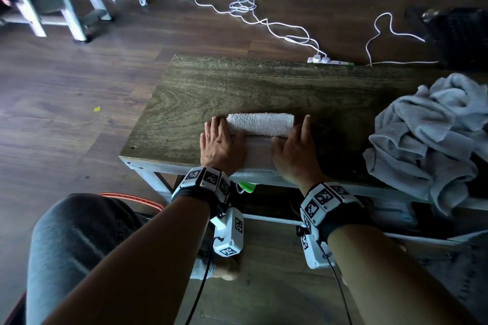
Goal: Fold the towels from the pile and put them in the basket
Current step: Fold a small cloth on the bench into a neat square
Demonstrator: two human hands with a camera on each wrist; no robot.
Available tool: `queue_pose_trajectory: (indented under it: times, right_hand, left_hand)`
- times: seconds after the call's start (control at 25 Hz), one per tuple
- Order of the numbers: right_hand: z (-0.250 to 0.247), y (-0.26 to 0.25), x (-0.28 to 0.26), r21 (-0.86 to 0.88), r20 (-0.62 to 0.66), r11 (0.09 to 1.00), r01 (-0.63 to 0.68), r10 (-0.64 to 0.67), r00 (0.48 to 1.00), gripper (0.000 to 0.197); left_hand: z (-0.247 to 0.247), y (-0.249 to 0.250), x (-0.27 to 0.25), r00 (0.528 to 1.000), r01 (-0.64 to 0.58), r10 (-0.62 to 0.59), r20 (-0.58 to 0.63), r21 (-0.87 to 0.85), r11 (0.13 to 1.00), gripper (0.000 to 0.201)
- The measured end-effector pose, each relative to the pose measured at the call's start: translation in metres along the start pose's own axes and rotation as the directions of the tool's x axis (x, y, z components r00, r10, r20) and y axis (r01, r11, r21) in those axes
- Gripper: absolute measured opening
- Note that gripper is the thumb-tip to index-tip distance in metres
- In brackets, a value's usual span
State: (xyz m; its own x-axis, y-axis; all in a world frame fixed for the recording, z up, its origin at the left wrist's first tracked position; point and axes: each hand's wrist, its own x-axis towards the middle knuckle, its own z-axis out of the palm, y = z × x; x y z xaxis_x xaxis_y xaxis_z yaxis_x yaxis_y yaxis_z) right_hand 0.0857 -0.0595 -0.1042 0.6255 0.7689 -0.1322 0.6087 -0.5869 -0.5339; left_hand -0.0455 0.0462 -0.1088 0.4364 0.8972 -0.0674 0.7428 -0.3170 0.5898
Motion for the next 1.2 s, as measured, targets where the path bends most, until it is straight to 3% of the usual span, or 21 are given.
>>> queue_pose_trajectory:
  times: [0.16,0.24,0.32,0.4,0.6,0.68,0.76,0.88,1.04,1.12,1.2]
  right_hand:
    - [-0.011,-0.004,-0.009,0.094,0.03,0.996,-0.009,0.007,1.0,0.062]
    - [-0.017,-0.003,-0.017,0.196,0.061,0.98,-0.045,0.034,0.998,0.061]
    - [-0.023,-0.003,-0.025,0.31,0.01,0.949,-0.06,0.06,0.998,0.051]
    - [-0.034,-0.005,-0.035,0.436,-0.022,0.897,-0.079,0.098,0.995,0.034]
    - [-0.068,-0.02,-0.055,0.605,0.147,0.761,-0.234,0.182,0.972,0.015]
    - [-0.075,-0.031,-0.064,0.588,0.211,0.77,-0.248,0.15,0.966,0.01]
    - [-0.083,-0.045,-0.081,0.592,0.199,0.77,-0.239,0.148,0.969,0.008]
    - [-0.092,-0.068,-0.098,0.597,0.114,0.786,-0.162,0.116,0.987,0.006]
    - [-0.092,-0.103,-0.11,0.554,0.152,0.83,-0.066,-0.022,0.988,0.075]
    - [-0.086,-0.121,-0.112,0.54,0.137,0.842,0.004,-0.092,0.986,0.072]
    - [-0.076,-0.136,-0.115,0.553,0.114,0.831,0.057,-0.144,0.983,0.053]
  left_hand:
    - [-0.008,-0.002,-0.007,0.99,-0.047,0.033,-0.139,-0.099,0.994,0.078]
    - [-0.019,0.002,-0.005,0.993,-0.017,-0.001,-0.116,-0.154,0.988,0.064]
    - [-0.027,0.012,-0.008,0.998,-0.013,-0.007,-0.068,-0.284,0.959,0.043]
    - [-0.035,0.025,-0.017,0.996,-0.083,0.068,-0.05,-0.439,0.895,0.033]
    - [-0.081,0.066,-0.053,0.973,-0.199,0.228,-0.032,-0.616,0.762,0.034]
    - [-0.095,0.072,-0.059,0.971,-0.207,0.234,-0.05,-0.665,0.718,0.033]
    - [-0.111,0.07,-0.07,0.977,-0.189,0.202,-0.071,-0.727,0.661,0.028]
    - [-0.138,0.06,-0.088,0.985,-0.169,0.131,-0.11,-0.746,0.644,0.026]
    - [-0.163,0.029,-0.1,0.982,-0.124,-0.028,-0.186,-0.753,0.647,0.041]
    - [-0.175,0.015,-0.109,0.966,-0.107,-0.12,-0.23,-0.774,0.624,0.051]
    - [-0.183,0.0,-0.119,0.941,-0.101,-0.206,-0.269,-0.803,0.588,0.051]
